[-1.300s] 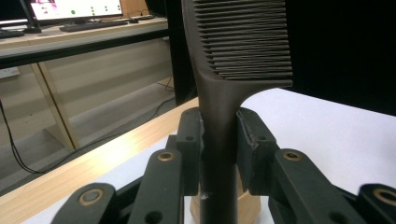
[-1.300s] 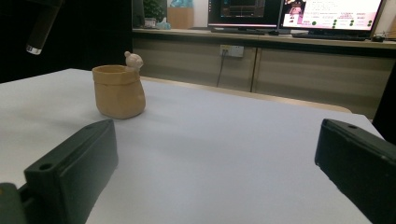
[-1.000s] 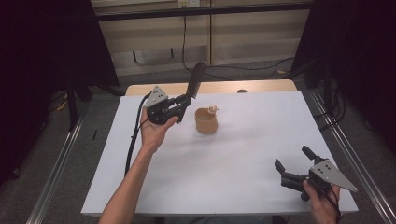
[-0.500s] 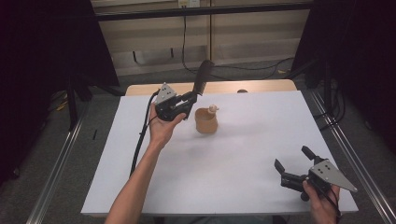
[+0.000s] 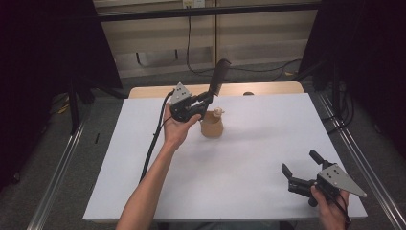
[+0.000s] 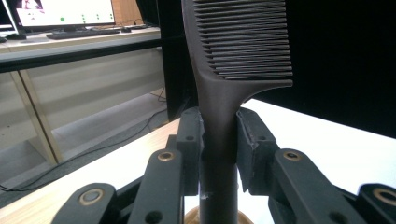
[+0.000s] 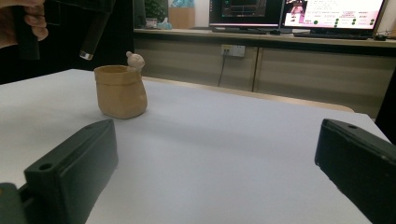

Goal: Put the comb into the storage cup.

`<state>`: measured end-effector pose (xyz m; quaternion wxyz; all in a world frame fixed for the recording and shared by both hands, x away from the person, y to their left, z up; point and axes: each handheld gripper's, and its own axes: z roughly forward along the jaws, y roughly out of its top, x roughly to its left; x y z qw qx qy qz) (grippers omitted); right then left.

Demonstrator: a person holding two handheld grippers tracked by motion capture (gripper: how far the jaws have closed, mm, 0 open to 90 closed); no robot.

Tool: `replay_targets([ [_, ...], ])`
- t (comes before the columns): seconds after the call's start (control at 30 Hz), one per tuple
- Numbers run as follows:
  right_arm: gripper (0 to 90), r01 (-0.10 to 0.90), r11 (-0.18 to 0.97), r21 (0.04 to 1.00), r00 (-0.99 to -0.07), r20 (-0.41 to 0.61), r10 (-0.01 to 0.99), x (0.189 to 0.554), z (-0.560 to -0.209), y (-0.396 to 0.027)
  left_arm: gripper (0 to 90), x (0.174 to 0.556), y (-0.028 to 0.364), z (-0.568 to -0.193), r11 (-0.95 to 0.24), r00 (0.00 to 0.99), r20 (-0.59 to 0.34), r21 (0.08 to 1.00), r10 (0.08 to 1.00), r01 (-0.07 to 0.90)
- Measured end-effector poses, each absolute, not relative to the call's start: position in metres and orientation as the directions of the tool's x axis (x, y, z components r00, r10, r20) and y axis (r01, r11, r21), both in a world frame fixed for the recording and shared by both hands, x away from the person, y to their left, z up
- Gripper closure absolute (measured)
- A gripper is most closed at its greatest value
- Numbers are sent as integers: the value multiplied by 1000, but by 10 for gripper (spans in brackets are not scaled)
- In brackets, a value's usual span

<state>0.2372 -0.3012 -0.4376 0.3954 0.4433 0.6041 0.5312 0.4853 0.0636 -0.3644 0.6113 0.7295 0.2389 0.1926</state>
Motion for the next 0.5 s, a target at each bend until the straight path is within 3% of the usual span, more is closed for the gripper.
replay_targets([
  [0.5,0,121,42,992,-300,-3,954,237,-438,-301,729,495,48,-375,-128,810,-20,985,586,117],
])
